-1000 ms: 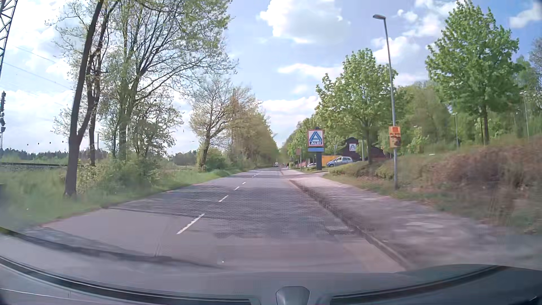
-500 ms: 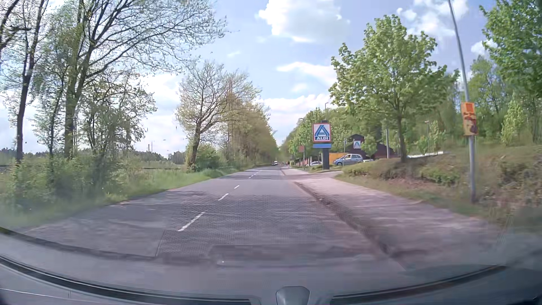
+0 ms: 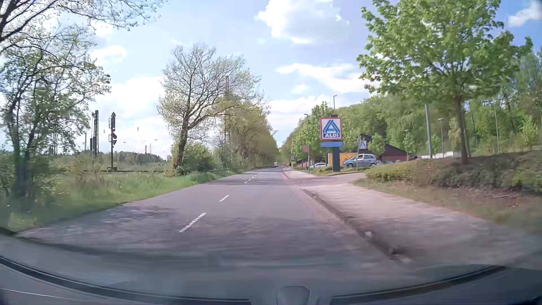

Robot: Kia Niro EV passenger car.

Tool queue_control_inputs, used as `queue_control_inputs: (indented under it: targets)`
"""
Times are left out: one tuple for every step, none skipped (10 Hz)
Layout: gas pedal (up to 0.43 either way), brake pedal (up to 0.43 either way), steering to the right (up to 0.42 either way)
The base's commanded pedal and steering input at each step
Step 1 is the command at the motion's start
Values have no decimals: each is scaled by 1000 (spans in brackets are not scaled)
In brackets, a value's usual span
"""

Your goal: Follow the waypoints while adhering to traffic rules and regulations

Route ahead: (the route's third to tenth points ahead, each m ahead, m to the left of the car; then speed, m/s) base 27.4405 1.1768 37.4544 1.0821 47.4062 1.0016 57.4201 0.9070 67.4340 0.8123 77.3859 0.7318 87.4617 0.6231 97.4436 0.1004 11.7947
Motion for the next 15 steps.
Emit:
queue_control_inputs:
  targets:
    - [110, 0, -5]
    - [110, 0, -5]
    - [110, 0, -5]
    - [110, 0, -4]
    - [110, 0, -4]
    - [110, 0, -3]
    - [110, 0, 0]
    - [110, 0, 2]
    - [98, 0, 1]
    - [98, 0, 1]
    - [98, 0, 1]
    - [98, 0, 1]
    - [98, 0, 1]
    - [98, 0, 1]
    - [98, 0, 1]
